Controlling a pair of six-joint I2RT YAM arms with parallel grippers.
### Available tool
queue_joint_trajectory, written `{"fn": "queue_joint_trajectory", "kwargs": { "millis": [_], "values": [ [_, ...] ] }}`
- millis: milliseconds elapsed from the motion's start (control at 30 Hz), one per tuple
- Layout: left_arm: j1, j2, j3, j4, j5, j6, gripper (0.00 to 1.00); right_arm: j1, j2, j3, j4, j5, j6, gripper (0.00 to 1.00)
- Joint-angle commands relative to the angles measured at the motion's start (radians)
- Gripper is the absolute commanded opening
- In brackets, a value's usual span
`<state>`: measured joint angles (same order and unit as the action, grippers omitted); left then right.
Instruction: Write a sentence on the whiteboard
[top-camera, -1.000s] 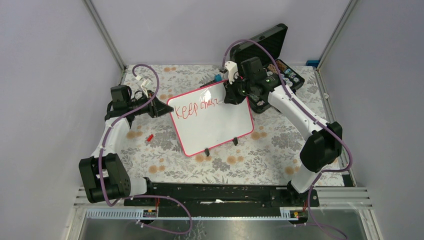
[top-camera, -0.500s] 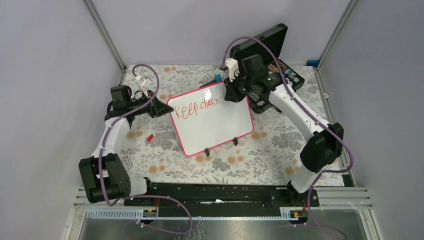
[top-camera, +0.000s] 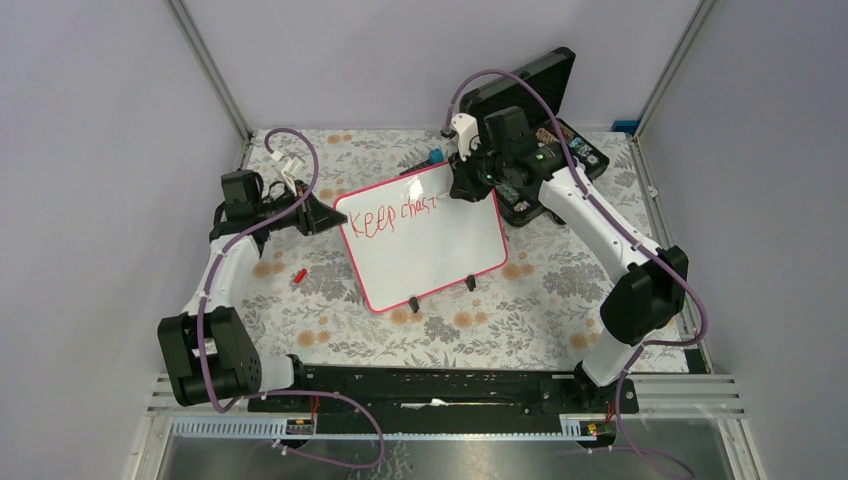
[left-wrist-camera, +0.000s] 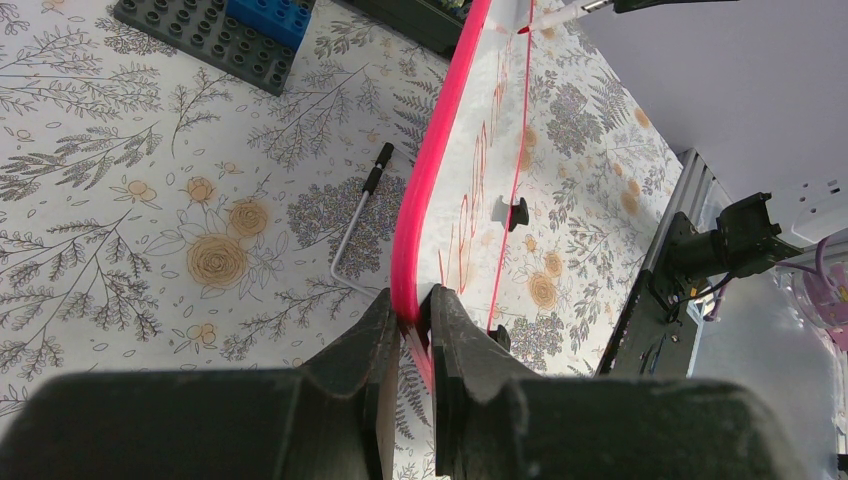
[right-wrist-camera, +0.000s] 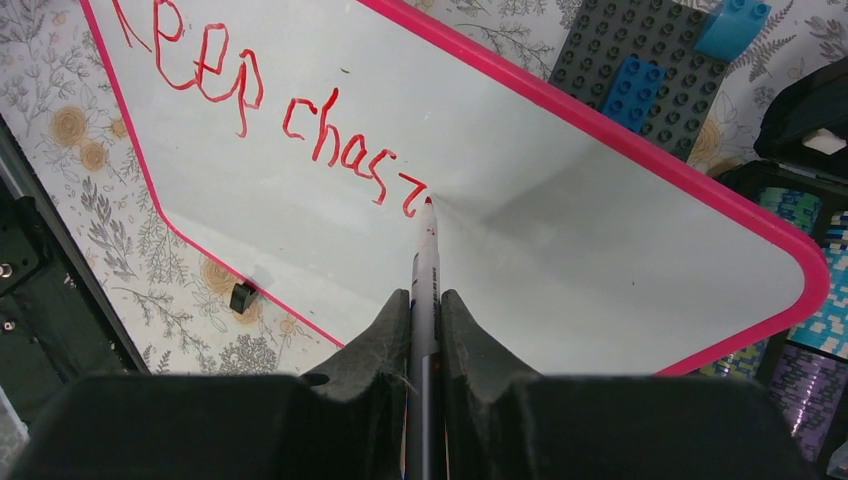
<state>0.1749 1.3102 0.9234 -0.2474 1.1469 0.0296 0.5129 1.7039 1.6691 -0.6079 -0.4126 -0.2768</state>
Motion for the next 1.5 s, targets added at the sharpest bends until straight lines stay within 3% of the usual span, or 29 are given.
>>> {"fn": "queue_joint_trajectory", "kwargs": {
  "millis": [0, 800, 1467],
  "values": [
    [-0.019, -0.009, 0.016, 0.030, 0.001, 0.066, 0.00, -0.007, -0.027, 0.053, 0.011, -0.022, -0.002, 0.00],
    [-0.019, -0.011, 0.015, 0.029, 0.000, 0.068, 0.00, -0.002, 0.027, 0.102, 0.008, -0.045, 0.007, 0.00],
    [-0.018, -0.009, 0.015, 0.030, -0.003, 0.069, 0.00, 0.001, 0.025, 0.042, 0.020, -0.044, 0.004, 0.00]
  ]
}}
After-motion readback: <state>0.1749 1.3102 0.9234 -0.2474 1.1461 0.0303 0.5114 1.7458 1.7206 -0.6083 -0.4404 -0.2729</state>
